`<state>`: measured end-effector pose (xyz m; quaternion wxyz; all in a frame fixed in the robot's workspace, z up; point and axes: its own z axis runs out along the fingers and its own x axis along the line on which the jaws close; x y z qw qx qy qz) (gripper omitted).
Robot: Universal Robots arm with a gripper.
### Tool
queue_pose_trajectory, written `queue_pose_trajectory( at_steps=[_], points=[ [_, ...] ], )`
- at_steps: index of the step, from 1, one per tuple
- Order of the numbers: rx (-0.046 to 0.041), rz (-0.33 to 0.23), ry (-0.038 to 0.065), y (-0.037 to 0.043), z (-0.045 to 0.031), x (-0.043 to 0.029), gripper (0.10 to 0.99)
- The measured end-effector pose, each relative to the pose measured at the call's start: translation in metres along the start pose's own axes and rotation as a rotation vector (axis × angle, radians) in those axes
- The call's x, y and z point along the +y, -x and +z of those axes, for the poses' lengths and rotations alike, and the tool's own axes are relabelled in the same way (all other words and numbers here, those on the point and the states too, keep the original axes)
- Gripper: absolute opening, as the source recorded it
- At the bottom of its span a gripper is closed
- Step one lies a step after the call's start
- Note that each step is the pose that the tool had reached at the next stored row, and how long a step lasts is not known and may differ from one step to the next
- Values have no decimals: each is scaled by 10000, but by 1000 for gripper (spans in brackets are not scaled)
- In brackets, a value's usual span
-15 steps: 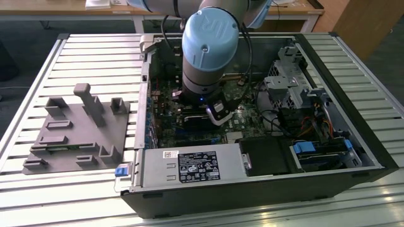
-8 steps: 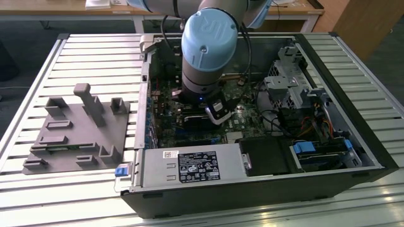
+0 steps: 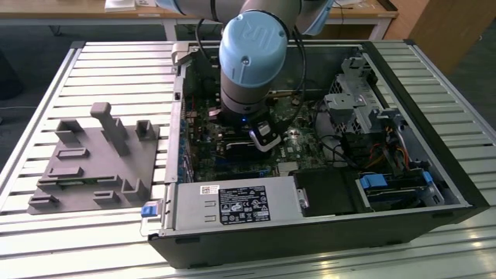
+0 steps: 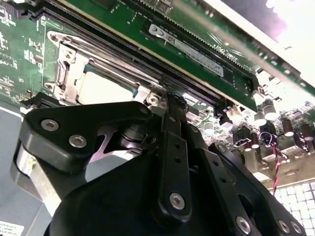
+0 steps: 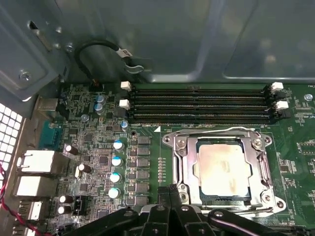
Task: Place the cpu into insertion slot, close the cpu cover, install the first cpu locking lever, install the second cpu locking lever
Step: 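Install the second cpu locking lever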
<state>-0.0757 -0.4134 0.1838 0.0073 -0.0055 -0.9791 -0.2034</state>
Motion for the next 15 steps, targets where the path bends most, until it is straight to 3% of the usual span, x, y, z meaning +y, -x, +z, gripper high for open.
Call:
queue_pose_trajectory(
  at_steps=[3, 15],
  points=[
    [1, 2, -2, -3, -29, 13, 106],
    [1, 1, -2, -8, -262, 115, 106]
  ],
)
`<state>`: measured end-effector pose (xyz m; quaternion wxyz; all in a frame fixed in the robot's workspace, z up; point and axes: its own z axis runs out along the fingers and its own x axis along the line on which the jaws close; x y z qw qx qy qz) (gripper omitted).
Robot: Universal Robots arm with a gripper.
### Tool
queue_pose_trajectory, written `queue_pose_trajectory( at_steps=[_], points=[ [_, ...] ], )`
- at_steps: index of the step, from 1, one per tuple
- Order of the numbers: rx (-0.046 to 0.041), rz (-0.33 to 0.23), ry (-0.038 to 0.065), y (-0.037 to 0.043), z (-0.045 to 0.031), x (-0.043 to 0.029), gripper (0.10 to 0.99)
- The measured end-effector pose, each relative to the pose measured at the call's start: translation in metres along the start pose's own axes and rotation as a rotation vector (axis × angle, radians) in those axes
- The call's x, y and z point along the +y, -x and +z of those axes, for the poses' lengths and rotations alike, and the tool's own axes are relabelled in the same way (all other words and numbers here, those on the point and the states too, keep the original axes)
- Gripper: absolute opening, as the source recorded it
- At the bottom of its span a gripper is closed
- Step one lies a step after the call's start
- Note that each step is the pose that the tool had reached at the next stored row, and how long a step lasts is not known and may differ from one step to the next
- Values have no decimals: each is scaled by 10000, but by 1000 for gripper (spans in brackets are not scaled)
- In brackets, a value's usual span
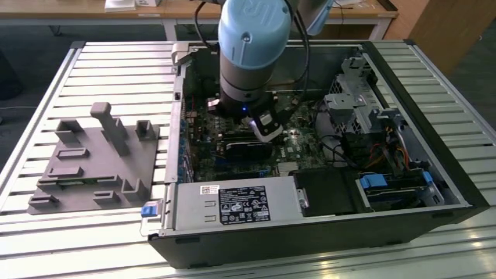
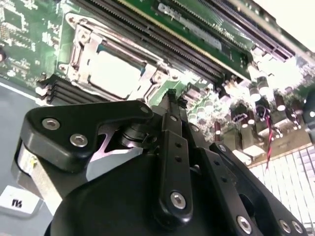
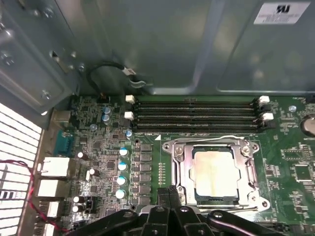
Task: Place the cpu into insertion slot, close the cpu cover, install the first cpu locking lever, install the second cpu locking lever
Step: 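Install the second cpu locking lever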
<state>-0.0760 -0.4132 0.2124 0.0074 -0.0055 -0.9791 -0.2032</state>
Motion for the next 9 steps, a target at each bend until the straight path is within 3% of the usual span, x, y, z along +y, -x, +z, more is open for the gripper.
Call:
queue_pose_trajectory(
  at_steps=[4, 9],
  points=[
    [-1, -1, 2, -1, -66, 29, 106],
    [-1, -1, 2, -1, -74, 32, 106]
  ],
)
